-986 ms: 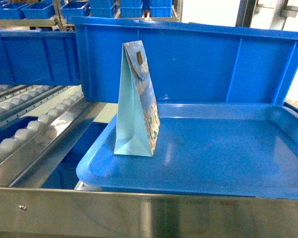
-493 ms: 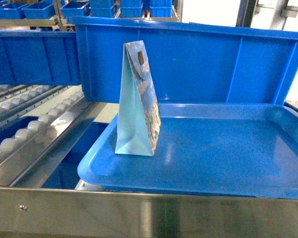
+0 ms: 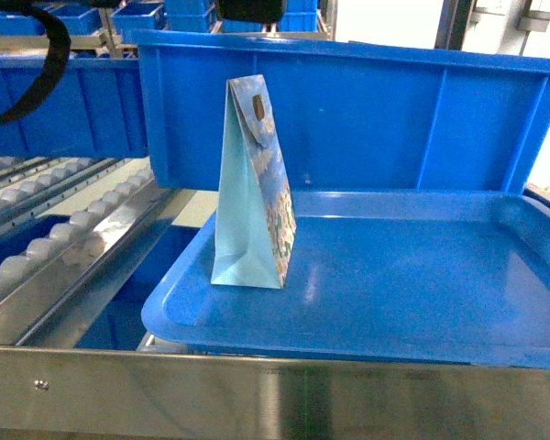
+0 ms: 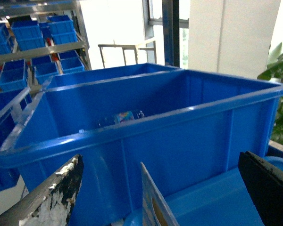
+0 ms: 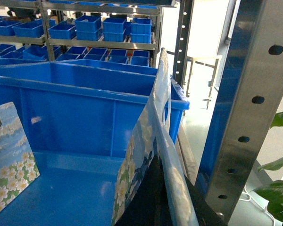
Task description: Move flower gift bag to table near conveyor
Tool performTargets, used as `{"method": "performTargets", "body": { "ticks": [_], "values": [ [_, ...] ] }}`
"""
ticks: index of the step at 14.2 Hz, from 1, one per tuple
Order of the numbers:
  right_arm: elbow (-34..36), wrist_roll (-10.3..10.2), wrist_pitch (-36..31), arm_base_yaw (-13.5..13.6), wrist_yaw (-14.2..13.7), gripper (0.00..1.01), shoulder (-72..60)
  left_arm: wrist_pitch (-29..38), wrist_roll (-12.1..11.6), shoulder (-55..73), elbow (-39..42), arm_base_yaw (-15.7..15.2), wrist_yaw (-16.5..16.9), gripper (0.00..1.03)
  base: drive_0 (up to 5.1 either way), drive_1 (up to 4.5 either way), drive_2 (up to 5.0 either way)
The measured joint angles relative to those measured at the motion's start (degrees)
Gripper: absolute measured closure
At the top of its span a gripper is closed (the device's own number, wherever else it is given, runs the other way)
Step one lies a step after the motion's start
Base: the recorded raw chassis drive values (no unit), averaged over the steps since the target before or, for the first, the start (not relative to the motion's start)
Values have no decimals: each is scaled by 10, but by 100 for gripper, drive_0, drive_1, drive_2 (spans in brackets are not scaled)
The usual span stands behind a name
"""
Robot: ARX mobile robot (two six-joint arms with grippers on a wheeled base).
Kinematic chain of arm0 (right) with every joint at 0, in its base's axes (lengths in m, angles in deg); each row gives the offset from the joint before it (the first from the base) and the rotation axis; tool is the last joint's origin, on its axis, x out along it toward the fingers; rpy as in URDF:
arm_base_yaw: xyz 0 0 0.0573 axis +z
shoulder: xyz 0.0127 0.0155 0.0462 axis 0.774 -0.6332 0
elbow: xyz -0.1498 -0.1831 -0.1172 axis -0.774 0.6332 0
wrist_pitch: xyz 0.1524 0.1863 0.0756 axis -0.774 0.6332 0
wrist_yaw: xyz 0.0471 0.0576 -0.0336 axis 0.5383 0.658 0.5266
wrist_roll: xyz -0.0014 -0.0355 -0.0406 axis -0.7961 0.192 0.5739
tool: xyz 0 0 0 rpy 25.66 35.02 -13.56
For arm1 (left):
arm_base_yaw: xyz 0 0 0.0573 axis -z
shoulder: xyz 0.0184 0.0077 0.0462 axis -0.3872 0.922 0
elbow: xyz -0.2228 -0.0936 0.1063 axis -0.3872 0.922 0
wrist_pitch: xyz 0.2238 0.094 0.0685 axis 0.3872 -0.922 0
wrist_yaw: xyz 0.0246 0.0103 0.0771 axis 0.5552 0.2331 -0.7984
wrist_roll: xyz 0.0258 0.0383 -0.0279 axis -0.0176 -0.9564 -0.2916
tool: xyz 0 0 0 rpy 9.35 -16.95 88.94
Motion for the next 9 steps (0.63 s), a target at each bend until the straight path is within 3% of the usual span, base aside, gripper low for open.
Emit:
{"method": "performTargets", "body": {
  "ticks": [7,9],
  "values": [
    [0,0,0,0,0,99,0,-48,25,45,-30,51,-23,5,0,0,0],
    [0,0,0,0,0,99,0,-52,38,55,-30,55,-52,5,0,0,0]
  ]
}}
